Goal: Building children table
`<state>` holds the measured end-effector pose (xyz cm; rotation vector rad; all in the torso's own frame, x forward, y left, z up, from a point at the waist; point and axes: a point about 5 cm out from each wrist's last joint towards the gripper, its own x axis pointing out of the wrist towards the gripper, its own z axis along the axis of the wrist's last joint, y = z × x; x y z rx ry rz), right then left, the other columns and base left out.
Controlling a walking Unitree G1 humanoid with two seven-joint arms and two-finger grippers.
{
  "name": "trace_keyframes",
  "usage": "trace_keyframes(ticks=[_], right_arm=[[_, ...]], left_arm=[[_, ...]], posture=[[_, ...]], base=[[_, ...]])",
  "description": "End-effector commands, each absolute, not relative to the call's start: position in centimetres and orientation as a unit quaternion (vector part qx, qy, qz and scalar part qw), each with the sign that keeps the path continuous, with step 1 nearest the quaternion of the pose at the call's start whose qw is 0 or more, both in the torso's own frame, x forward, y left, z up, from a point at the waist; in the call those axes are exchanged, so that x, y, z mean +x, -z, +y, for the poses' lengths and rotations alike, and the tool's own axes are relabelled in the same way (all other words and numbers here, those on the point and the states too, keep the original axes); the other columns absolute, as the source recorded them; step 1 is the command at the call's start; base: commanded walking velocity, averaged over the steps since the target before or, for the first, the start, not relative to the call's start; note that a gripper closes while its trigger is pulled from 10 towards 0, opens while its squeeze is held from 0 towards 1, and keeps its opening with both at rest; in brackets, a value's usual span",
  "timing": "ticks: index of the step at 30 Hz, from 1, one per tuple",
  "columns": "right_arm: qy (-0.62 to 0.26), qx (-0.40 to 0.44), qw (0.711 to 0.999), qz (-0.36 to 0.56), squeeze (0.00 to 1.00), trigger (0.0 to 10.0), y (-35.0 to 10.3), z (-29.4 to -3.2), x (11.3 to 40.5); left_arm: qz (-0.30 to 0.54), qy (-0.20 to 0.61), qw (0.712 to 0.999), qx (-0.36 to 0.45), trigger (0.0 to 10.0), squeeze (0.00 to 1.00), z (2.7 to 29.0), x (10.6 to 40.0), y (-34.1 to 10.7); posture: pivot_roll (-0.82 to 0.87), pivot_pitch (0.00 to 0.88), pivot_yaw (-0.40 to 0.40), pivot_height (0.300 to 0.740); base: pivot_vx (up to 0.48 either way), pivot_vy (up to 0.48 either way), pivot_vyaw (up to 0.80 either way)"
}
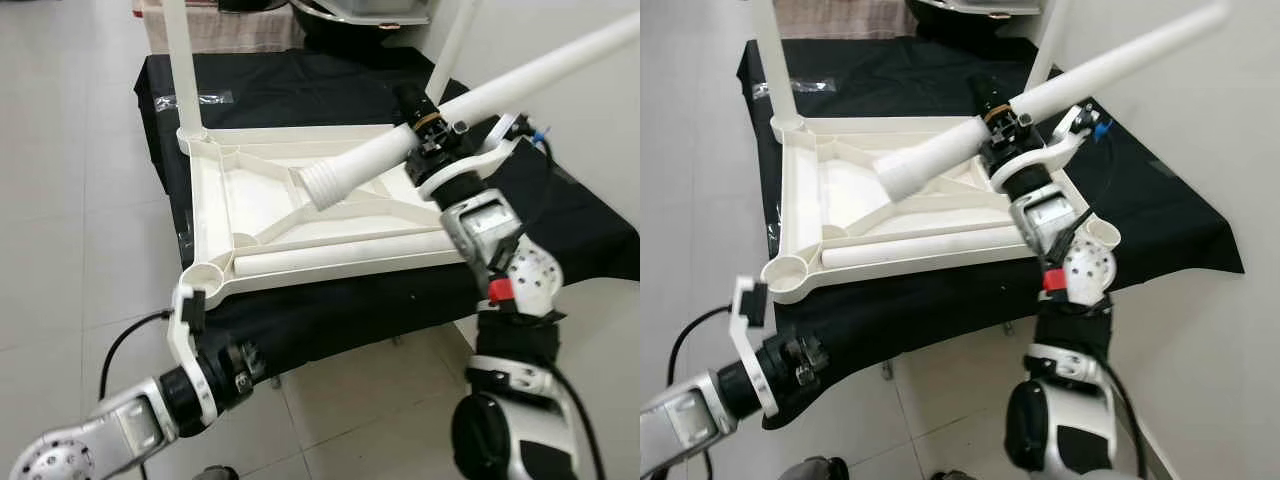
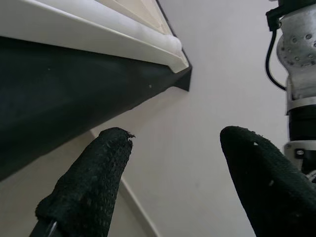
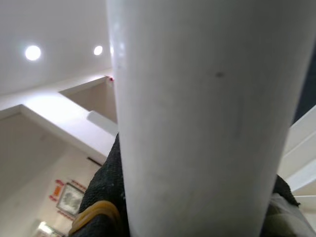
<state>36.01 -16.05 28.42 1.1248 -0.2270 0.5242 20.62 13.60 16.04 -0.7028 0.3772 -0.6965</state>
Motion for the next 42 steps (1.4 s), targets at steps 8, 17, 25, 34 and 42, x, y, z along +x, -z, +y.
trace_keyframes(ticks=[8, 17, 25, 34, 42], right_arm=[[-0.223, 0.370, 0.891, -0.138, 0.00, 10.0, -28.2, -15.2, 35.5], [-0.247, 0.337, 0.898, -0.136, 0.00, 10.0, -27.6, -13.9, 35.2], [-0.259, 0.295, 0.907, -0.154, 0.00, 10.0, -27.4, -13.1, 35.2], [-0.260, 0.269, 0.915, -0.151, 0.00, 10.0, -26.7, -12.3, 35.4], [-0.259, 0.221, 0.928, -0.154, 0.00, 10.0, -26.5, -12.1, 36.1]], left_arm=[[0.151, 0.228, 0.945, -0.179, 10.0, 0.00, 12.6, 20.5, -14.6], [0.153, 0.241, 0.952, -0.107, 10.0, 0.00, 10.5, 18.7, -13.9], [0.129, 0.226, 0.962, -0.084, 10.0, 0.00, 10.0, 18.5, -13.7], [0.119, 0.200, 0.970, -0.076, 10.0, 0.00, 10.1, 18.5, -13.5], [0.118, 0.191, 0.971, -0.080, 10.0, 0.00, 10.1, 18.6, -13.2]], posture=[[0.10, 0.102, -0.126, 0.740], [0.09, 0.093, -0.128, 0.740], [0.09, 0.100, -0.135, 0.740], [0.10, 0.111, -0.149, 0.740], [0.09, 0.126, -0.146, 0.740]], base=[[0.000, 0.000, 0.38], [0.000, 0.000, 0.80], [0.000, 0.000, 0.80], [0.000, 0.000, 0.80], [0.000, 0.000, 0.20]])
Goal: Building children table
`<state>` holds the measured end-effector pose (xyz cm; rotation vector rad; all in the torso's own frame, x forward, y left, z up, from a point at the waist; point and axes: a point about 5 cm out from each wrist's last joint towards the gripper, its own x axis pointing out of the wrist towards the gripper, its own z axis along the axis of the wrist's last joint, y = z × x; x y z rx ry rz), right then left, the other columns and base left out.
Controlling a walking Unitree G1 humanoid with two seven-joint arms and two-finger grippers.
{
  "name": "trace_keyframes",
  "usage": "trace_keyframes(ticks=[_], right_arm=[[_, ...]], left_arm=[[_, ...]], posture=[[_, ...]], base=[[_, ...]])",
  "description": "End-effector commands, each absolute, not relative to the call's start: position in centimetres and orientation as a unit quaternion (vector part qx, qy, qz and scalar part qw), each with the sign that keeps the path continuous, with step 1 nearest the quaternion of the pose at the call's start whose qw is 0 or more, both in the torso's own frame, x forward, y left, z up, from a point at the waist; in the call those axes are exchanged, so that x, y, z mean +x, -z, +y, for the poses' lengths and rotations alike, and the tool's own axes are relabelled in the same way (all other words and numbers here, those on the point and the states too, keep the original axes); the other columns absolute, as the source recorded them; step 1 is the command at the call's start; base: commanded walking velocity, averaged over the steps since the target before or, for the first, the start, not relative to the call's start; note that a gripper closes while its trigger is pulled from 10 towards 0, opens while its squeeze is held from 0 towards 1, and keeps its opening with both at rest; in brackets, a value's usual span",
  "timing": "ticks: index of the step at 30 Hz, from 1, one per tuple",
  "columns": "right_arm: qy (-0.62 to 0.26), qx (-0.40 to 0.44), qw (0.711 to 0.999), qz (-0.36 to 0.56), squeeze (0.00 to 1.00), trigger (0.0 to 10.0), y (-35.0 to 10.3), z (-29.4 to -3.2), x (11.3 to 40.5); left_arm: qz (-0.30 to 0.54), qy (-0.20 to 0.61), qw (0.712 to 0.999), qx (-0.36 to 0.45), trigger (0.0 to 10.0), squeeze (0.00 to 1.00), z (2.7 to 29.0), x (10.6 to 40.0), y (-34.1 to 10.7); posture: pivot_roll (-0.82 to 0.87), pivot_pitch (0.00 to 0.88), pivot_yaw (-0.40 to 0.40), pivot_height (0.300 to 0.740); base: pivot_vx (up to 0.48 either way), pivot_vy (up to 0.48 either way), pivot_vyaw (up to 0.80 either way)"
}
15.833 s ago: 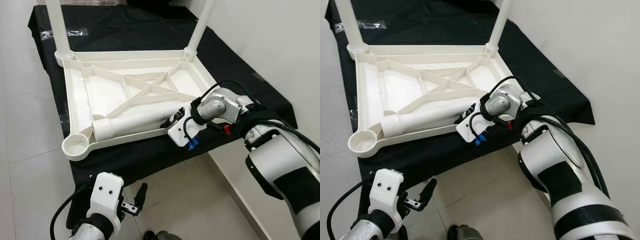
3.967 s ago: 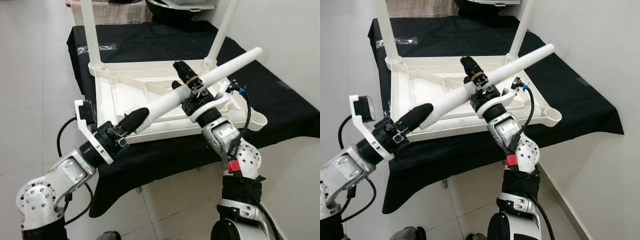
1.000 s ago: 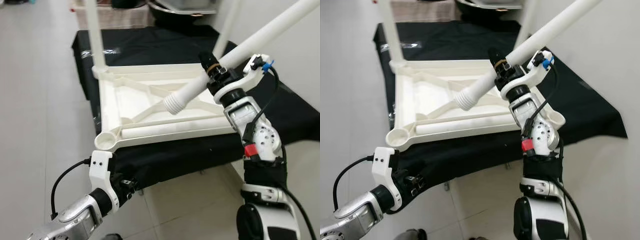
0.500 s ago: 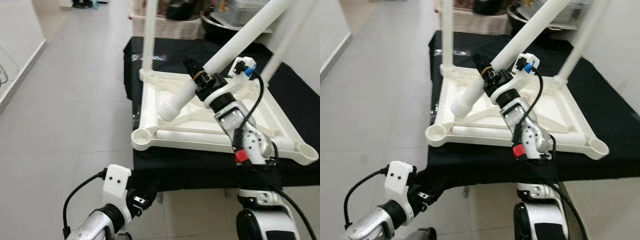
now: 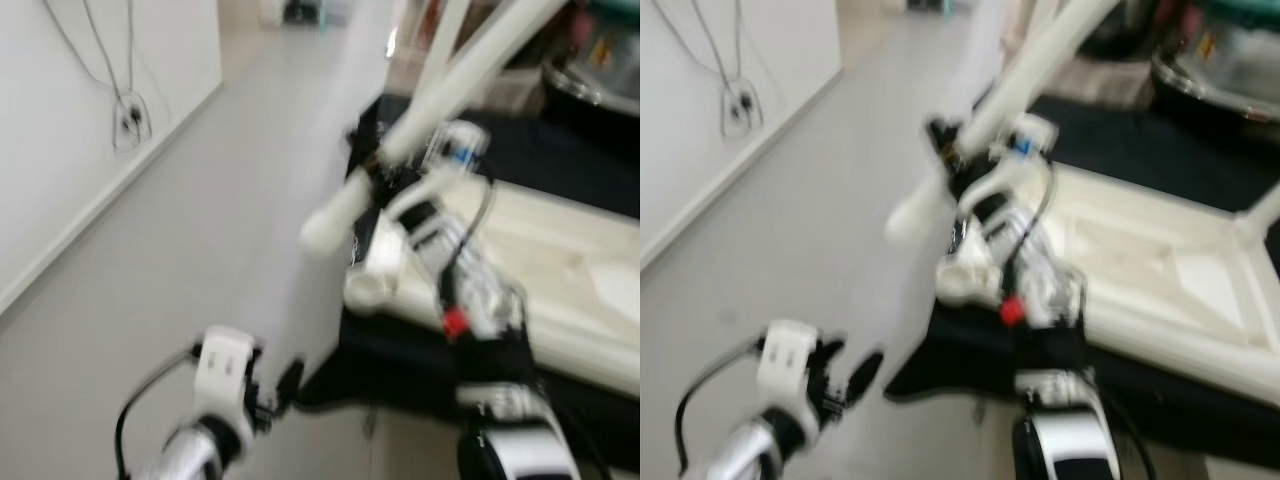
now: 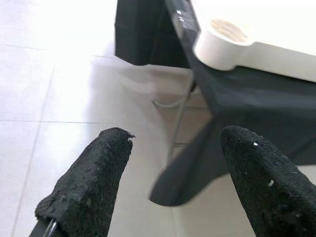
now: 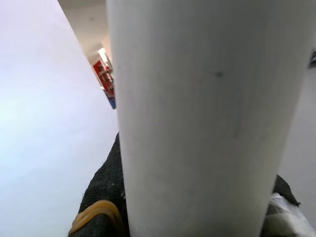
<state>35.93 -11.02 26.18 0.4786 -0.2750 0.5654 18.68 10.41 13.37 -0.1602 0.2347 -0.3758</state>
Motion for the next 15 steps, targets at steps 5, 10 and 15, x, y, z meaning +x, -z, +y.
trace_keyframes(ticks=[5, 10, 15], right_arm=[[-0.287, 0.089, 0.937, -0.177, 0.00, 10.0, -27.2, -12.6, 37.5], [-0.329, 0.084, 0.924, -0.176, 0.00, 10.0, -28.0, -13.6, 38.0], [-0.481, 0.059, 0.866, -0.127, 0.00, 10.0, -28.1, -13.3, 37.9]], left_arm=[[0.116, 0.196, 0.971, -0.076, 10.0, 0.00, 10.0, 18.4, -13.3], [0.118, 0.192, 0.971, -0.077, 10.0, 0.00, 10.1, 18.2, -13.4], [0.119, 0.194, 0.971, -0.075, 10.0, 0.00, 10.4, 18.0, -13.7]], posture=[[0.10, 0.134, -0.150, 0.740], [0.11, 0.154, -0.145, 0.740], [0.12, 0.221, -0.116, 0.740]], base=[[0.000, 0.000, 0.00], [0.000, 0.000, 0.00], [0.000, 0.000, 0.00]])
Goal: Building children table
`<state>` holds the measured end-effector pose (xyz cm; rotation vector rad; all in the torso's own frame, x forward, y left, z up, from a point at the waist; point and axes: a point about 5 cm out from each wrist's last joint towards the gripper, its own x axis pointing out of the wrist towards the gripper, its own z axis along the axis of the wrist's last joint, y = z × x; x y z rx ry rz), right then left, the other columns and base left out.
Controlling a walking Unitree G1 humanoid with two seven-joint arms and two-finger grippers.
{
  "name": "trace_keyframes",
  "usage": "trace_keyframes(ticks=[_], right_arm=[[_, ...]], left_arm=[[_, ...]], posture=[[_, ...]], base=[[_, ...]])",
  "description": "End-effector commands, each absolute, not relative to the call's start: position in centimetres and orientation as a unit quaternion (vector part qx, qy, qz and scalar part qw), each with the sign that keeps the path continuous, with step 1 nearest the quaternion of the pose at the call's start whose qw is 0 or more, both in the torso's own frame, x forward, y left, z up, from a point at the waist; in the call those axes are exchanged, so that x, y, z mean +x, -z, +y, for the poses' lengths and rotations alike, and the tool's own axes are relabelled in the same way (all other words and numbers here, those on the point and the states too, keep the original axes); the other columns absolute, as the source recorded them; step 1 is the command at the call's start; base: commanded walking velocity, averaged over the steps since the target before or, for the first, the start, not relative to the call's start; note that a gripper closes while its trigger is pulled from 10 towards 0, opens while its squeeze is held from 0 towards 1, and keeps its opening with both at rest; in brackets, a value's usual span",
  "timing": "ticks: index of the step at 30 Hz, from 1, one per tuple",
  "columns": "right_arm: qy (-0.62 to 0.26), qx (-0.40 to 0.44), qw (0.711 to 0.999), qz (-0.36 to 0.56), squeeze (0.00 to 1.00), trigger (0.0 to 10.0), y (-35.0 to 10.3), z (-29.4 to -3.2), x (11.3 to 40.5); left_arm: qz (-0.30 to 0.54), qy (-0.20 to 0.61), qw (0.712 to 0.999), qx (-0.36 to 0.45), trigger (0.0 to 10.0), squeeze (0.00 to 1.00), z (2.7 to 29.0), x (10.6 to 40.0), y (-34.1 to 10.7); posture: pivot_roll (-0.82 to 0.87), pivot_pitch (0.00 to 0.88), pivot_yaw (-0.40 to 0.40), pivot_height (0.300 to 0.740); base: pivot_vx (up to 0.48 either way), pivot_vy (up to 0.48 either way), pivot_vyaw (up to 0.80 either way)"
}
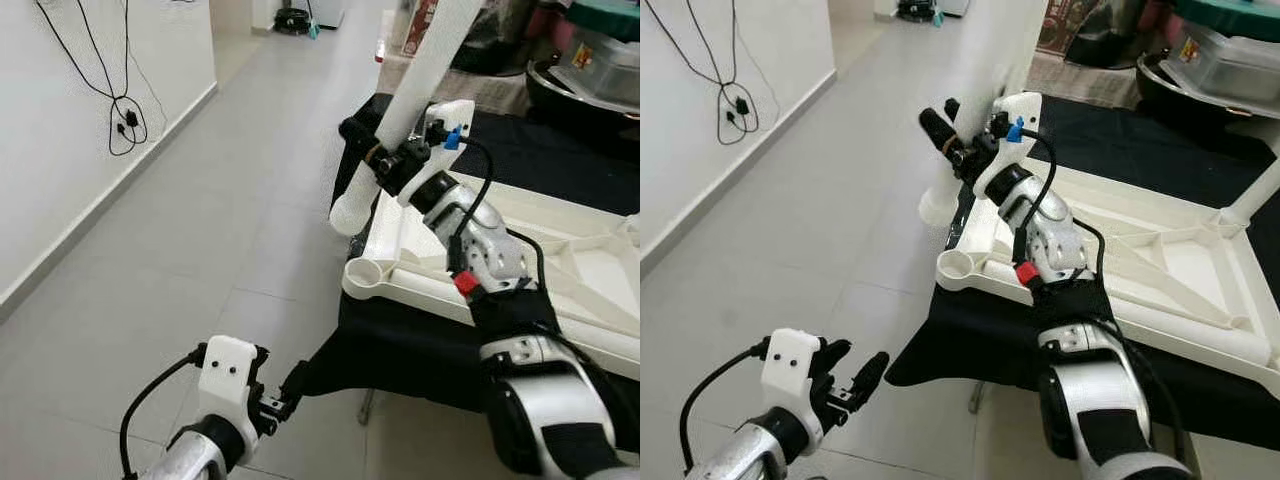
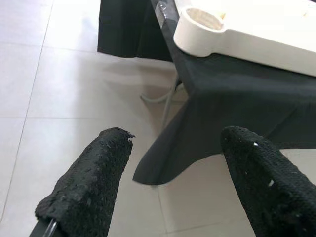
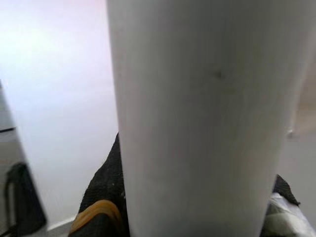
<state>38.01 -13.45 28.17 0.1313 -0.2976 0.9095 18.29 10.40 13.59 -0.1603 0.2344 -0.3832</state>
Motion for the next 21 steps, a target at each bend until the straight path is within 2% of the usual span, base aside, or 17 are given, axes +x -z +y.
trace_keyframes(ticks=[1, 2, 6, 8, 16, 21], right_arm=[[-0.517, 0.028, 0.848, -0.114, 0.00, 10.0, -27.7, -13.0, 37.6], [-0.572, -0.026, 0.816, -0.087, 0.00, 10.0, -26.4, -12.8, 37.2], [-0.594, -0.035, 0.800, -0.077, 0.00, 10.0, -26.0, -12.7, 37.0], [-0.623, -0.036, 0.777, -0.079, 0.00, 10.0, -26.0, -13.1, 37.0], [-0.595, -0.030, 0.796, -0.104, 0.00, 10.0, -27.7, -14.5, 37.9], [-0.608, -0.025, 0.785, -0.120, 0.00, 10.0, -29.1, -15.5, 37.9]], left_arm=[[0.118, 0.194, 0.971, -0.074, 10.0, 0.00, 10.5, 17.9, -13.9], [0.119, 0.194, 0.972, -0.061, 10.0, 0.00, 10.6, 17.5, -14.1], [0.122, 0.192, 0.972, -0.059, 10.0, 0.00, 10.8, 17.1, -14.2], [0.122, 0.183, 0.973, -0.068, 10.0, 0.00, 11.1, 16.5, -14.4], [0.132, 0.190, 0.971, -0.066, 10.0, 0.00, 11.1, 16.5, -14.3], [0.140, 0.195, 0.968, -0.066, 10.0, 0.00, 11.1, 16.3, -14.3]], posture=[[0.13, 0.227, -0.117, 0.740], [0.14, 0.256, -0.114, 0.740], [0.14, 0.278, -0.108, 0.740], [0.15, 0.289, -0.105, 0.740], [0.15, 0.310, -0.096, 0.740], [0.15, 0.302, -0.100, 0.740]], base=[[0.000, 0.000, 0.00], [0.000, 0.000, 0.00], [0.000, 0.000, 0.00], [0.000, 0.000, 0.00], [0.000, 0.000, 0.00], [0.000, 0.000, 0.00]])
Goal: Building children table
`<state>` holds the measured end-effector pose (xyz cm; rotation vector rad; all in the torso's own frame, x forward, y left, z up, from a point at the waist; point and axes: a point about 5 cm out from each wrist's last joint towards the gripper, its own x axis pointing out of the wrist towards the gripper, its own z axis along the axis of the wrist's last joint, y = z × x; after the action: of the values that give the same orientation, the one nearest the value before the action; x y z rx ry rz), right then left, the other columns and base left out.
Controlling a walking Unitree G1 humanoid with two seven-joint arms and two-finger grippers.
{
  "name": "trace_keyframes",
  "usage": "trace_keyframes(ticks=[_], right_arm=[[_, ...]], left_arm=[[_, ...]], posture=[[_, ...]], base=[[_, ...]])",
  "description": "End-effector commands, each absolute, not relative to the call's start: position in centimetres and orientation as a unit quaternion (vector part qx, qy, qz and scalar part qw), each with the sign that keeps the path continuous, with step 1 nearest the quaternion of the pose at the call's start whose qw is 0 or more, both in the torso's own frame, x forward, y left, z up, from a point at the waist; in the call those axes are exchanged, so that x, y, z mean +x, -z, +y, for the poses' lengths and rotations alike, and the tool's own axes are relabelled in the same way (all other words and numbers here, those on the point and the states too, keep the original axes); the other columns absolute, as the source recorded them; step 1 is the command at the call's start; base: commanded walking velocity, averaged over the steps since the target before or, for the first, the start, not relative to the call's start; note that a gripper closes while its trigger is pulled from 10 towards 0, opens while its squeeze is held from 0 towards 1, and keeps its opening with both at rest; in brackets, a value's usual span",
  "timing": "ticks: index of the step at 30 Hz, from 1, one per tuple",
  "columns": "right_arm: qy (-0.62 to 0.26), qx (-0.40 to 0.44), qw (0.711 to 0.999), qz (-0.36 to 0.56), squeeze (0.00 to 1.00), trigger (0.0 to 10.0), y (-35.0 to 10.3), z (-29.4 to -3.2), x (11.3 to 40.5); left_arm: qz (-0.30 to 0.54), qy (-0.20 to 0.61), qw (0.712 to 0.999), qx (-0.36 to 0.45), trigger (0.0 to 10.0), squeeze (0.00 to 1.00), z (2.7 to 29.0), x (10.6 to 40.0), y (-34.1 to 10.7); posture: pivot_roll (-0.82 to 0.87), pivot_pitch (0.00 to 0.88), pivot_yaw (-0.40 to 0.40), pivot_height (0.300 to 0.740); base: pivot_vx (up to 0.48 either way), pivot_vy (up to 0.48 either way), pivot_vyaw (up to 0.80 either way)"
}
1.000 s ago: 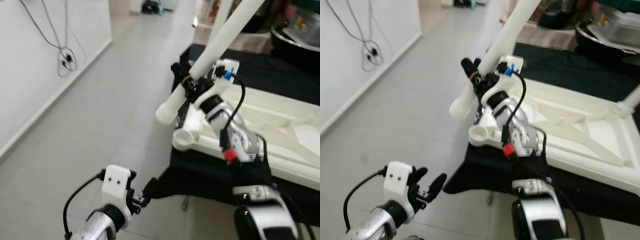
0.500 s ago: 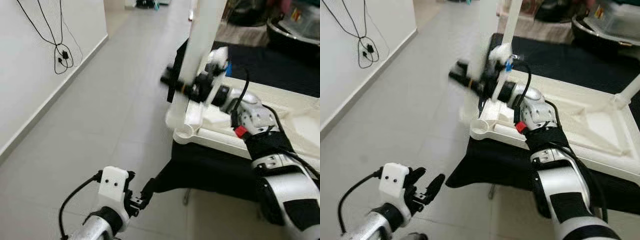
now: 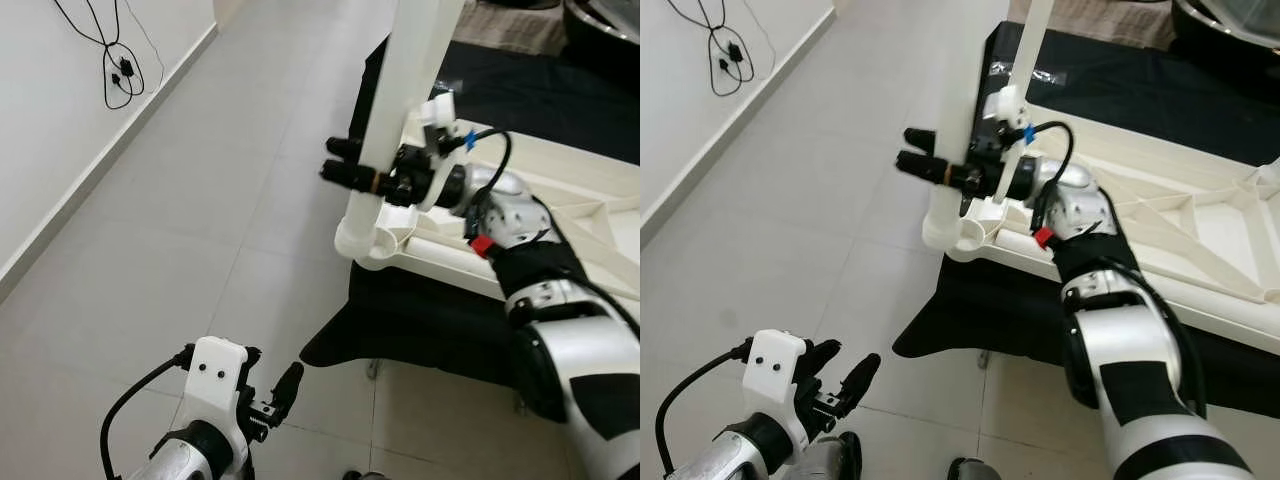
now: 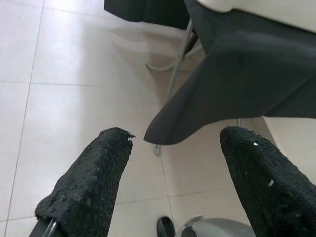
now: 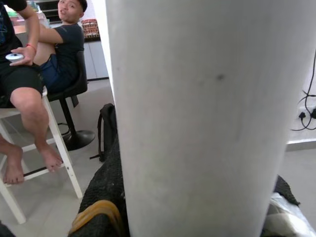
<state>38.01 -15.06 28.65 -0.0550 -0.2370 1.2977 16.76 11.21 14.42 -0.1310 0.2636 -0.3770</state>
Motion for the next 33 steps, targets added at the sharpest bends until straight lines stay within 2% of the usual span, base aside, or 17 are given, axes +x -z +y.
trace_keyframes(ticks=[1, 8, 15, 16, 17, 26, 33], right_arm=[[-0.612, -0.026, 0.781, -0.118, 0.00, 10.0, -29.2, -15.7, 37.9], [-0.643, -0.045, 0.759, -0.090, 0.00, 10.0, -28.3, -16.5, 37.5], [-0.610, -0.075, 0.784, -0.086, 0.00, 10.0, -27.6, -16.5, 37.9], [-0.605, -0.079, 0.787, -0.088, 0.00, 10.0, -27.7, -16.5, 38.0], [-0.603, -0.078, 0.788, -0.092, 0.00, 10.0, -27.8, -16.4, 38.1], [-0.592, -0.092, 0.795, -0.100, 0.00, 10.0, -28.6, -16.8, 38.2], [-0.599, -0.088, 0.786, -0.125, 0.00, 10.0, -30.4, -17.3, 38.0]], left_arm=[[0.140, 0.196, 0.968, -0.066, 10.0, 0.00, 11.1, 16.3, -14.3], [0.145, 0.193, 0.968, -0.065, 10.0, 0.00, 11.3, 16.1, -14.2], [0.149, 0.196, 0.967, -0.062, 10.0, 0.00, 11.2, 16.2, -14.1], [0.147, 0.196, 0.968, -0.062, 10.0, 0.00, 11.2, 16.2, -14.2], [0.150, 0.195, 0.967, -0.064, 10.0, 0.00, 11.2, 16.1, -14.1], [0.155, 0.202, 0.965, -0.064, 10.0, 0.00, 11.2, 16.1, -13.9], [0.158, 0.201, 0.965, -0.061, 10.0, 0.00, 11.3, 16.1, -13.7]], posture=[[0.15, 0.305, -0.101, 0.740], [0.15, 0.296, -0.105, 0.740], [0.16, 0.276, -0.102, 0.740], [0.15, 0.302, -0.101, 0.740], [0.15, 0.274, -0.094, 0.740], [0.16, 0.265, -0.103, 0.740], [0.15, 0.258, -0.099, 0.740]], base=[[0.000, 0.000, 0.00], [0.000, 0.000, 0.00], [0.000, 0.000, 0.00], [0.000, 0.000, 0.00], [0.000, 0.000, 0.00], [0.000, 0.000, 0.00], [0.000, 0.000, 0.00]])
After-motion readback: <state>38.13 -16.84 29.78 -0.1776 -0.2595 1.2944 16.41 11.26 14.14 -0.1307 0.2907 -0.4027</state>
